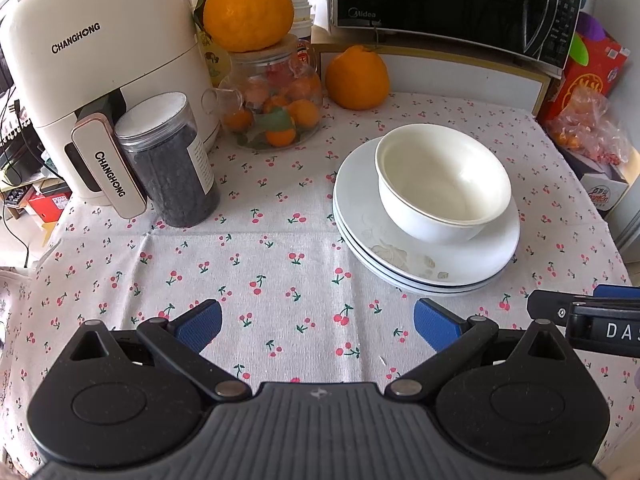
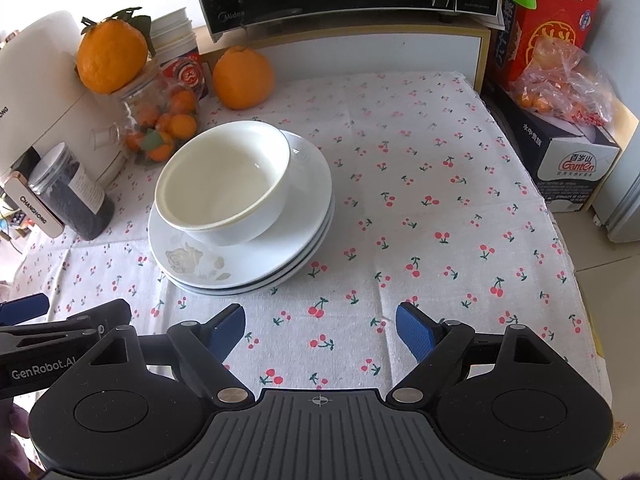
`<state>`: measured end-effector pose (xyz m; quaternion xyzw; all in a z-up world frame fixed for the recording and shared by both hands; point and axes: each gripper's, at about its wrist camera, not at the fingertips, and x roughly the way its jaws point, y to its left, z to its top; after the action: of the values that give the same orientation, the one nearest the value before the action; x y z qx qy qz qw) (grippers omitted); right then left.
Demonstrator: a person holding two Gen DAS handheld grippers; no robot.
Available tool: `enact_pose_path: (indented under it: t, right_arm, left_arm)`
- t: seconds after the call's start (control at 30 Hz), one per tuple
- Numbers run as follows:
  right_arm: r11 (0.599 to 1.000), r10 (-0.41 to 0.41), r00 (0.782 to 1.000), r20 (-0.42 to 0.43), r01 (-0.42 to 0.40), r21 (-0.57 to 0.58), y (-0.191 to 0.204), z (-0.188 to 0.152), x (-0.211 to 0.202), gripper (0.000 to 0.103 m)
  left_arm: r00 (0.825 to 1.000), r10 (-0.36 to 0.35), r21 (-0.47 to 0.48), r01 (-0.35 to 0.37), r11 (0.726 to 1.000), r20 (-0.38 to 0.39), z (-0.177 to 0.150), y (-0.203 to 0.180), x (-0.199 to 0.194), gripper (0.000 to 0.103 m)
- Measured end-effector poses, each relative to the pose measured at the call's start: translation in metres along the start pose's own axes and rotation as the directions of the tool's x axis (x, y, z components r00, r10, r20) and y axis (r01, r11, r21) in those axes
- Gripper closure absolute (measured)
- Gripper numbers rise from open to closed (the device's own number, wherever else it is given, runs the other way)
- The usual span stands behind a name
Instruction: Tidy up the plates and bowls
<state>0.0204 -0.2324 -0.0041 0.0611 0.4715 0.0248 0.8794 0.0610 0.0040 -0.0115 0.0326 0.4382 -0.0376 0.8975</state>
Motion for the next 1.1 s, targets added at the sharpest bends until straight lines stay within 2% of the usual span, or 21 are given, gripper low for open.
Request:
enact_pose_path:
  t: [1.1]
  right_arm:
    - [1.000, 0.001, 1.000, -0.010, -0.001, 0.000, 0.0000, -0.0010, 0.0025, 0.019]
  left_arm:
    - [1.000, 0.000, 0.011, 0.000, 1.000, -0.007, -0.0001, 0.0007, 0.0011, 0.000]
